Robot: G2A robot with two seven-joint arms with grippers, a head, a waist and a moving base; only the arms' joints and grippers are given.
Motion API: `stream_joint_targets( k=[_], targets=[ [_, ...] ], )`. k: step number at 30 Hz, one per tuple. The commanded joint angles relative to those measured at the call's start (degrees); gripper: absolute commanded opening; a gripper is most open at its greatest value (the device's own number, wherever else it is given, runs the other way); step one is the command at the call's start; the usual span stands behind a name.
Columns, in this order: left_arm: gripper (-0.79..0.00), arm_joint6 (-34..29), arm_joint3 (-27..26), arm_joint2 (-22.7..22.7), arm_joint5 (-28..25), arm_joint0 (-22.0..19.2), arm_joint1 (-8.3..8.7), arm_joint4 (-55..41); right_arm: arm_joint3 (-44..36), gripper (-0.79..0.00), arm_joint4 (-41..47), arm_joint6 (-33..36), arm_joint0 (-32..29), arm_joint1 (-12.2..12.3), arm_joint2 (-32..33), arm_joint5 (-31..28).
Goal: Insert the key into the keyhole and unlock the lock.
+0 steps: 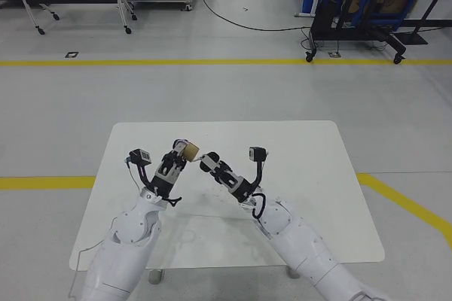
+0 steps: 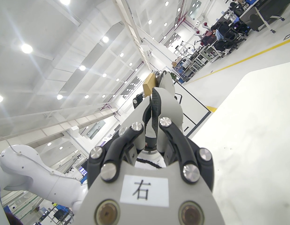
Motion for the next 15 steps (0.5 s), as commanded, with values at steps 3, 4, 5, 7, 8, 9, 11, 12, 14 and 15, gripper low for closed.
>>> stream_joint_targets(
  k=[3,4,5,7,8,9,11,12,14,15],
  targets=[
    [-0.785,-0.72,0.35,-0.35,1.61,-0.17,-0.06,-1.41,0.07,-0.785,-0.19,-0.52,-0.48,0.07,0.81,-0.95],
    [-0.785,-1.21,0.5,-0.65,2.66,-0.39,0.0,-1.46,-0.12,-0.785,-0.07,-0.52,-0.68,0.13,1.15,-1.34],
    [-0.785,-1.41,0.56,-0.8,3.01,-0.5,0.04,-1.22,-0.49,-0.785,0.63,-0.42,-1.01,0.2,1.45,-2.25],
    [-0.785,-1.41,0.56,-0.8,3.01,-0.5,0.04,-1.22,-0.61,-0.785,0.89,-0.27,-1.11,0.23,1.55,-2.64],
    [-0.785,-1.41,0.56,-0.8,3.01,-0.5,0.04,-1.22,-0.61,-0.785,0.89,-0.27,-1.11,0.23,1.55,-2.64],
    [-0.785,-1.41,0.56,-0.8,3.01,-0.5,0.04,-1.22,-0.61,-0.785,0.89,-0.27,-1.11,0.23,1.55,-2.64],
    [-0.785,-1.41,0.56,-0.8,3.01,-0.5,0.04,-1.22,-0.61,-0.785,0.89,-0.27,-1.11,0.23,1.55,-2.64],
    [-0.785,-1.41,0.56,-0.8,3.01,-0.5,0.04,-1.22,-0.61,-0.785,0.89,-0.27,-1.11,0.23,1.55,-2.64],
    [-0.785,-0.5,-0.03,-0.48,5.6,-0.02,-0.28,-6.58,-0.61,-0.785,0.89,-0.27,-1.11,0.23,1.55,-2.64],
    [-0.785,-0.41,-0.3,-0.45,6.48,-0.09,-0.39,-8.37,-0.73,-0.785,0.94,-0.42,-1.19,0.23,1.61,-2.4]
  ],
)
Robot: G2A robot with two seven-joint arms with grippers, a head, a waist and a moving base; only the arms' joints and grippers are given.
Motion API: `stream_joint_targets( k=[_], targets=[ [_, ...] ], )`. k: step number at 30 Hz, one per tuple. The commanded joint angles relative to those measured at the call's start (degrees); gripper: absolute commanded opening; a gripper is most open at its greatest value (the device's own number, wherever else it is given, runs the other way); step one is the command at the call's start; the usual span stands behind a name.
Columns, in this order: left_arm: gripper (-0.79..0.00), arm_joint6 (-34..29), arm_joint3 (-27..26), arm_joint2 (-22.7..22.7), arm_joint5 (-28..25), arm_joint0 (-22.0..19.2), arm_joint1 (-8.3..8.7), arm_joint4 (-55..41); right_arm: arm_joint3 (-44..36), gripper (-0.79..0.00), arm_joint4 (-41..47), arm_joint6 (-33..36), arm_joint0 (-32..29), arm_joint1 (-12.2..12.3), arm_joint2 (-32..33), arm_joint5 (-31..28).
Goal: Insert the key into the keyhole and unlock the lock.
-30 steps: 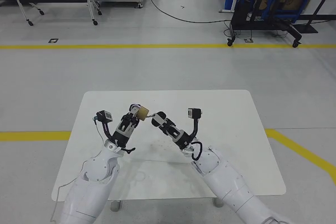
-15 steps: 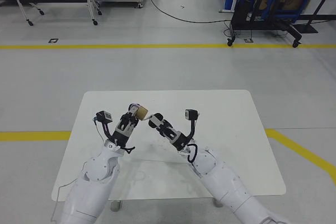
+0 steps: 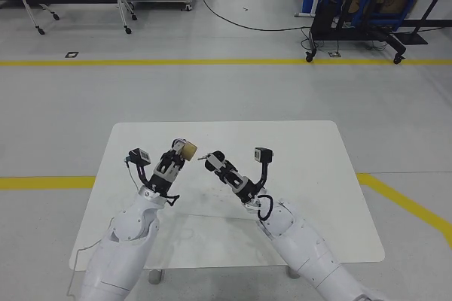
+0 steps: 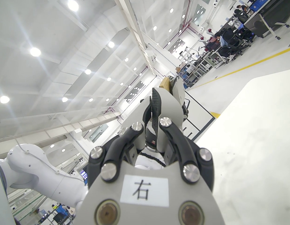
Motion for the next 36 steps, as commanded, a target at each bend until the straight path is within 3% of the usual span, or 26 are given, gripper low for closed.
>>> stream_joint_targets(
  k=[1,7,14,36],
  targets=[
    [-0.785,0.52,-0.53,0.05,2.01,-0.13,-0.25,-5.73,-0.67,-0.785,-0.19,-1.09,-0.4,0.01,0.48,1.19],
    [-0.785,3.85,-0.08,1.44,0.71,-0.33,-1.16,-9.89,-3.11,-0.785,-4.29,-10.92,-3.39,-0.72,0.76,1.28],
    [-0.785,5.72,0.52,3.17,-6.01,-0.45,-1.89,-4.76,-2.69,-0.785,-14.68,-22.81,-4.12,-2.73,-2.55,4.46],
    [-0.785,4.28,0.51,3.29,-8.65,0.43,-2.75,-2.04,-0.26,-0.785,-19.84,-29.83,-2.5,-5.23,-3.21,6.49]
  ],
)
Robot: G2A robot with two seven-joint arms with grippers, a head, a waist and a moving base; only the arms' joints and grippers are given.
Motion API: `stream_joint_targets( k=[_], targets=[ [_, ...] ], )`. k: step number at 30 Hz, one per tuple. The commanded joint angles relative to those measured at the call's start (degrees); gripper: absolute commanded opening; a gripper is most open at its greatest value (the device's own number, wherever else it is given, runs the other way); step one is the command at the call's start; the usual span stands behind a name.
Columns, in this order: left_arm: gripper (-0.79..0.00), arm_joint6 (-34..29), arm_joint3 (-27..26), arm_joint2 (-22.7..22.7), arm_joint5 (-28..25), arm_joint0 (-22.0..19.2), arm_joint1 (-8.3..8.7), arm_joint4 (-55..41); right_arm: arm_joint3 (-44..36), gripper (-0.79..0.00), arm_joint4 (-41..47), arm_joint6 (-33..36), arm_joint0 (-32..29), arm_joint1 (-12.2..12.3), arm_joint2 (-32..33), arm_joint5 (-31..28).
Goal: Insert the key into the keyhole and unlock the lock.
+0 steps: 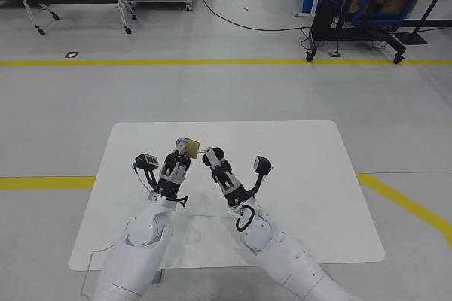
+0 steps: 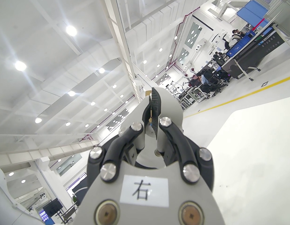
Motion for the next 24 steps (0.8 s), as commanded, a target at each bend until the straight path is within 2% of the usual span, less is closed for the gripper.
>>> stream_joint_targets(
  k=[1,24],
  targets=[
    [-0.785,0.13,-0.01,-0.2,-0.14,0.02,-0.06,0.05,0.18,-0.785,-0.18,-0.34,0.01,-0.12,0.21,-0.07],
    [-0.785,0.81,0.18,-0.72,-0.86,0.28,-0.83,2.47,0.87,-0.785,-3.51,-2.19,-0.39,-1.44,1.17,0.35]
  ],
)
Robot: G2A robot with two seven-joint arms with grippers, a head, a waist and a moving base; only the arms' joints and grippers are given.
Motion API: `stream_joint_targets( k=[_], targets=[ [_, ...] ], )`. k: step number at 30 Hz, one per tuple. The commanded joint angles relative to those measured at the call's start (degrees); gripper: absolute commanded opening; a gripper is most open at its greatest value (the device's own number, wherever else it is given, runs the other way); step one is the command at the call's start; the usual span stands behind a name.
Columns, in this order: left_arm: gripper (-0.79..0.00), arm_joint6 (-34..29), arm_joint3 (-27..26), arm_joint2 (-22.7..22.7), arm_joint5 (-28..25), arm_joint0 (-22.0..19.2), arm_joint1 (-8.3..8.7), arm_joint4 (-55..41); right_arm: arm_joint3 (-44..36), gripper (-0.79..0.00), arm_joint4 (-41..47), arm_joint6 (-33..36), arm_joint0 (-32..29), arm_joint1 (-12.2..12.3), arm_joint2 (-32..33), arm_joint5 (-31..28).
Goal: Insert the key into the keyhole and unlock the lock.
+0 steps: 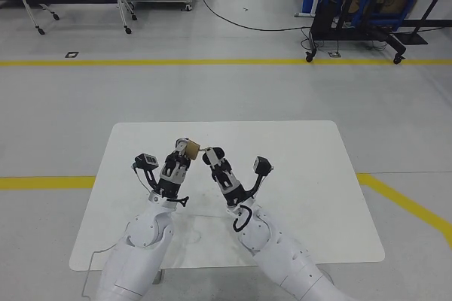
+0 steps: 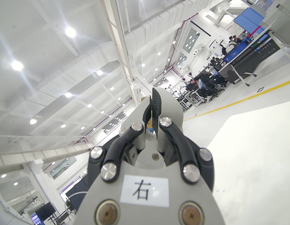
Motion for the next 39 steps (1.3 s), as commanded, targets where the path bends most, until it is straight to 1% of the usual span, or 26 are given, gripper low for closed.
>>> stream_joint_targets(
  k=[1,5,7,8,10,12,14,18,21,26,31,39],
  targets=[
    [-0.785,0.07,-0.02,-0.03,-0.04,0.06,-0.07,0.14,0.11,-0.785,-0.2,-0.07,-0.05,-0.1,0.06,0.03],
    [-0.785,0.1,0.15,-0.54,1.52,-0.07,-0.15,-1.15,-0.2,-0.785,-1.42,-0.85,-0.19,-0.11,0.83,-0.68],
    [-0.785,-0.13,0.44,-0.95,3.78,-0.17,-0.08,-1.04,-0.84,-0.785,-6.24,-1.92,-0.03,0.26,2.1,-0.75],
    [-0.785,-0.79,0.64,-0.98,6.32,-0.21,-0.03,-1.6,-1.46,-0.785,-9.9,-2.56,-0.07,0.52,2.69,-0.51],
    [-0.785,-2.93,1.05,-1.29,13.22,-0.68,0.17,-3.12,-3.05,-0.785,-17.67,-3.17,-0.4,1.14,3.77,0.08],
    [-0.785,-5.73,0.97,-2.22,18.92,-1.17,0.42,-5.84,-4.85,-0.785,-25.61,-3.14,-1.05,1.82,4.88,2.42],
    [-0.785,-8.32,0.75,-3.27,22.89,-1.49,0.66,-8.03,-6.85,-0.785,-32.14,-2.79,-2.11,2.49,6.09,5.6],
    [-0.785,-13.17,1.14,-4.92,31.06,-2.34,1.11,-11.94,-10.81,-0.785,-39.29,-0.8,-4.34,3.6,8.09,8.18],
    [-0.785,-15.31,1.78,-5.71,35.7,-3.03,1.24,-15.36,-13.22,-0.785,-41.89,1.43,-5.61,4.24,9.21,8.87],
    [-0.785,-16.66,2.41,-5.8,38.24,-3.61,1.38,-15.9,-14.28,-0.785,-43.81,4.47,-5.91,4.86,10.62,10.22],
    [-0.785,-18.07,3.08,-5.43,40.41,-4.37,1.52,-15.39,-13.55,-0.785,-45.01,6.39,-5.0,5.02,10.41,11.74],
    [-0.785,-18.13,3.56,-5.35,40.31,-4.71,1.55,-15.76,-12.18,-0.785,-44.57,8.17,-4.09,5.15,10.28,13.62]
  ],
)
